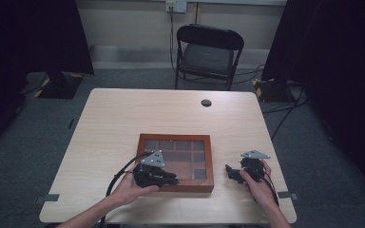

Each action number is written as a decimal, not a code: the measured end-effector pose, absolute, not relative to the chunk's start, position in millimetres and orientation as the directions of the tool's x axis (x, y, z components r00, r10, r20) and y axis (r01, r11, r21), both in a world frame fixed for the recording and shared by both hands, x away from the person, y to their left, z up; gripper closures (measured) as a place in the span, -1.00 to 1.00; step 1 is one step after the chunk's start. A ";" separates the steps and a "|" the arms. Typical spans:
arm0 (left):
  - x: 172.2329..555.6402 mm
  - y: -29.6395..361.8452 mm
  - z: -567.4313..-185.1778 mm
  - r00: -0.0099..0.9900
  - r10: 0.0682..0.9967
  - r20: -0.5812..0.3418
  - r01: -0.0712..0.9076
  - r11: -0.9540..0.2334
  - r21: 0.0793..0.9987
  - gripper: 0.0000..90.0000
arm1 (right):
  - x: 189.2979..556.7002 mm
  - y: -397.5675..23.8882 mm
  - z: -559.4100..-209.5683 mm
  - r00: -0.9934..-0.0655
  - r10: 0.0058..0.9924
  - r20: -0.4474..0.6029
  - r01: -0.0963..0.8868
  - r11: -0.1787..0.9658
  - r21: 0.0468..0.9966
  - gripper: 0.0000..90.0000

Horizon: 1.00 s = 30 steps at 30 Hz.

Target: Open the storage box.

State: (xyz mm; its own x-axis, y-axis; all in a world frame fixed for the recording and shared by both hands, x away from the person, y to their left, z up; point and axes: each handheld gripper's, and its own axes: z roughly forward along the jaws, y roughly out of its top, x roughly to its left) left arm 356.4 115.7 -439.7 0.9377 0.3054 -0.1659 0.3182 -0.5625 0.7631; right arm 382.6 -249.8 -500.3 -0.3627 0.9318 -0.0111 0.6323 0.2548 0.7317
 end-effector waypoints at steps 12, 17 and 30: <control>362.0 115.1 -437.7 0.927 0.304 -0.219 0.361 -0.564 0.743 0.80 | 382.9 -250.0 -500.2 -0.365 0.931 -0.012 0.631 0.257 0.732 -0.75; 363.5 116.5 -434.4 0.923 0.306 -0.234 0.373 -0.559 0.741 0.80 | 382.9 -250.0 -500.2 -0.365 0.931 -0.012 0.631 0.257 0.732 -0.75; 365.3 118.8 -424.0 0.924 0.297 -0.240 0.370 -0.543 0.754 0.80 | 383.1 -250.0 -500.3 -0.366 0.930 -0.011 0.632 0.257 0.731 -0.76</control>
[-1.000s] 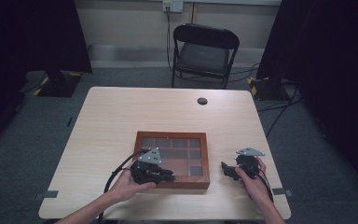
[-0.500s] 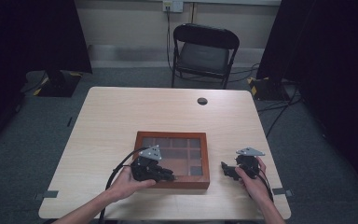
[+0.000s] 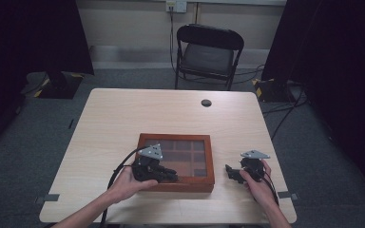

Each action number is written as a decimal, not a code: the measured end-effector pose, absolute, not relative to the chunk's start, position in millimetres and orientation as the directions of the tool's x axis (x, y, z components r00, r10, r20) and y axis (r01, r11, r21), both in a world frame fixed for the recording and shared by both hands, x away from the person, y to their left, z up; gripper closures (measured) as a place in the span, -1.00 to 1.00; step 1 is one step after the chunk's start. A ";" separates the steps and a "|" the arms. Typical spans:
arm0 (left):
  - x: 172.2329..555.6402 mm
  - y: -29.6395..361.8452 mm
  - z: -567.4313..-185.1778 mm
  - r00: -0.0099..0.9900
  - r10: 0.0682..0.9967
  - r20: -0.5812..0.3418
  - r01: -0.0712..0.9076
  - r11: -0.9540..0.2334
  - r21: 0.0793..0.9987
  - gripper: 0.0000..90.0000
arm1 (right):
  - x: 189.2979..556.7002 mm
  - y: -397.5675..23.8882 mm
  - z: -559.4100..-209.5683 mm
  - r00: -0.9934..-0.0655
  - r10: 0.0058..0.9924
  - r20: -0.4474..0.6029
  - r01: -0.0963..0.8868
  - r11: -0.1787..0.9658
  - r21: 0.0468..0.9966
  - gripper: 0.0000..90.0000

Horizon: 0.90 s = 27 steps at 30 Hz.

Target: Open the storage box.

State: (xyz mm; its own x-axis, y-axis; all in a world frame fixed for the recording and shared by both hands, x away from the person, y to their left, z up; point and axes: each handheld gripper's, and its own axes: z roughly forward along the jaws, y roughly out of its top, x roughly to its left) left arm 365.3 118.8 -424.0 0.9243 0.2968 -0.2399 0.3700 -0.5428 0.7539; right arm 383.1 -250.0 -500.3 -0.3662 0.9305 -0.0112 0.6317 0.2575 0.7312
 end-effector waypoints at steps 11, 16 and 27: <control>368.0 119.6 -413.1 0.926 0.294 -0.237 0.365 -0.533 0.763 0.80 | 383.5 -249.9 -500.3 -0.366 0.930 -0.012 0.633 0.258 0.730 -0.77; 369.2 118.6 -409.8 0.924 0.296 -0.242 0.371 -0.540 0.755 0.80 | 383.8 -249.7 -500.3 -0.366 0.931 -0.011 0.633 0.257 0.730 -0.77; 373.4 121.3 -397.9 0.921 0.296 -0.253 0.377 -0.517 0.769 0.80 | 384.2 -249.7 -500.3 -0.368 0.930 -0.011 0.634 0.259 0.729 -0.78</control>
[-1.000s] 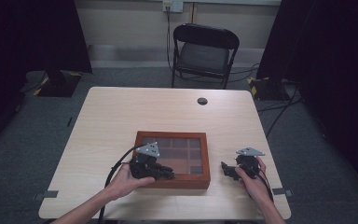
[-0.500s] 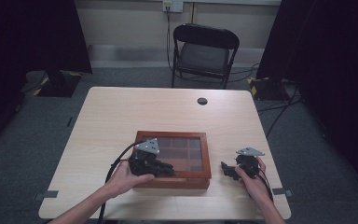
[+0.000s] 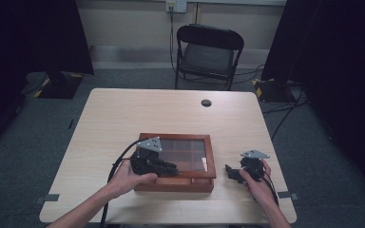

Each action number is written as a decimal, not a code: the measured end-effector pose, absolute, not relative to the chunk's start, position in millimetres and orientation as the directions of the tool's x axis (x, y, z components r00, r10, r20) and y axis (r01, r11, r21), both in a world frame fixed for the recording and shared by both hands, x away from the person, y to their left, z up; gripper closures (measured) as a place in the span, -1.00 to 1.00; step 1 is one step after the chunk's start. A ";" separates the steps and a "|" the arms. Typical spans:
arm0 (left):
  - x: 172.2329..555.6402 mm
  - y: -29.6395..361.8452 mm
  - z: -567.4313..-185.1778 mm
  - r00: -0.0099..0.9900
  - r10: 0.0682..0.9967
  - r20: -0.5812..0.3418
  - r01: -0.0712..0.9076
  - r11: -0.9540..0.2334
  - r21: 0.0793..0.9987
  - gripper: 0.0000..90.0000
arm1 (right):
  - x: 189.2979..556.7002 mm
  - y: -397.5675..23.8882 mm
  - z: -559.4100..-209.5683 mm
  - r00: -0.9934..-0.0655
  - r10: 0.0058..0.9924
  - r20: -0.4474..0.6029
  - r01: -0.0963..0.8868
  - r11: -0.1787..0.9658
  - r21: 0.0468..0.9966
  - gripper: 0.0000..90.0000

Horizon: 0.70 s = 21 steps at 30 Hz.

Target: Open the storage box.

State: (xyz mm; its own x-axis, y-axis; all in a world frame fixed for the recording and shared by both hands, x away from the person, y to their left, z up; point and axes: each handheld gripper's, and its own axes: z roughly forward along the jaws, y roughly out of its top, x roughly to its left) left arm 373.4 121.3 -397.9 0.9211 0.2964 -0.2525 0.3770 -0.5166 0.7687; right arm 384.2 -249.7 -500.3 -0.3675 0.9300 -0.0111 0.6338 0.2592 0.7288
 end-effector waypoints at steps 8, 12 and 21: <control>376.8 120.8 -386.3 0.922 0.301 -0.243 0.371 -0.511 0.775 0.80 | 384.2 -249.7 -500.3 -0.368 0.930 -0.011 0.634 0.259 0.729 -0.78; 379.0 122.5 -382.1 0.921 0.298 -0.250 0.374 -0.501 0.780 0.80 | 384.2 -249.7 -500.3 -0.367 0.930 -0.011 0.634 0.259 0.729 -0.78; 382.4 123.4 -375.3 0.918 0.304 -0.254 0.380 -0.496 0.781 0.80 | 384.3 -249.7 -500.3 -0.368 0.930 -0.012 0.633 0.260 0.729 -0.78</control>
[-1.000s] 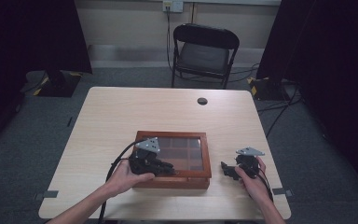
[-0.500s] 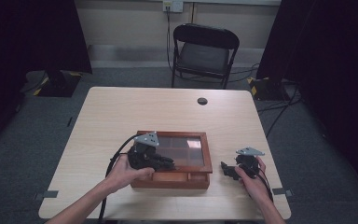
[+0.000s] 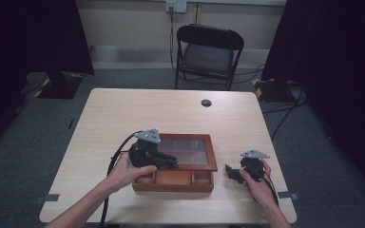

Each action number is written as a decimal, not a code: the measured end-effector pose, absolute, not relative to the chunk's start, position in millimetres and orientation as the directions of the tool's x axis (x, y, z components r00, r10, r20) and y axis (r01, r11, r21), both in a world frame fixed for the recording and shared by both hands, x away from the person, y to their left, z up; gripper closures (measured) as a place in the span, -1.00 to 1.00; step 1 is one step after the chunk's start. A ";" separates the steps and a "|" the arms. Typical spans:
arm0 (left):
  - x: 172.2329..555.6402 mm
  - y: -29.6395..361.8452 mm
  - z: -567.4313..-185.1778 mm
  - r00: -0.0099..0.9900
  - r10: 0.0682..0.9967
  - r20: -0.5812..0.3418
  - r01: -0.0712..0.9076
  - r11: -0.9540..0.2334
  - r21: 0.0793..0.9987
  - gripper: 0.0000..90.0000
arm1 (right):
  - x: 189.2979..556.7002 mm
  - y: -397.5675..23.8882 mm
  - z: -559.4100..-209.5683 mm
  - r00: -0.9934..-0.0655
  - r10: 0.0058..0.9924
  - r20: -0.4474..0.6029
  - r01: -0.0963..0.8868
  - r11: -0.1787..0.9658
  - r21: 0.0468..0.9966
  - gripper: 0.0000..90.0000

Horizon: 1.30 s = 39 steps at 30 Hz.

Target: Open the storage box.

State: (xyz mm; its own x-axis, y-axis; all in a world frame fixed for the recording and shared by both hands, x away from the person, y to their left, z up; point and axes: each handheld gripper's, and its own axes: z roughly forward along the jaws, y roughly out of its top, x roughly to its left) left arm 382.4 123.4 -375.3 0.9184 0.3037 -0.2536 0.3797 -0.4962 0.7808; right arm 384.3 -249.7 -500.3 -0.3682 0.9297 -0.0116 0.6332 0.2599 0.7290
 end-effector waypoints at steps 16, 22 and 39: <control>388.2 121.5 -358.4 0.928 0.305 -0.215 0.350 -0.507 0.788 0.80 | 384.3 -249.7 -500.3 -0.368 0.930 -0.012 0.633 0.260 0.729 -0.78; 389.2 121.0 -353.4 0.928 0.316 -0.198 0.342 -0.510 0.789 0.80 | 384.4 -249.5 -500.3 -0.366 0.930 -0.011 0.634 0.259 0.729 -0.78; 401.8 123.7 -338.8 0.926 0.317 -0.204 0.342 -0.479 0.808 0.81 | 384.6 -249.6 -500.3 -0.370 0.929 -0.012 0.632 0.261 0.729 -0.79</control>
State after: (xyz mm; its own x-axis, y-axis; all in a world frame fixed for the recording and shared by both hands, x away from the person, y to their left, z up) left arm 401.8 123.7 -338.8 0.9261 0.3171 -0.2042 0.3423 -0.4793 0.8082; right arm 384.6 -249.6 -500.3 -0.3705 0.9288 -0.0116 0.6324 0.2614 0.7293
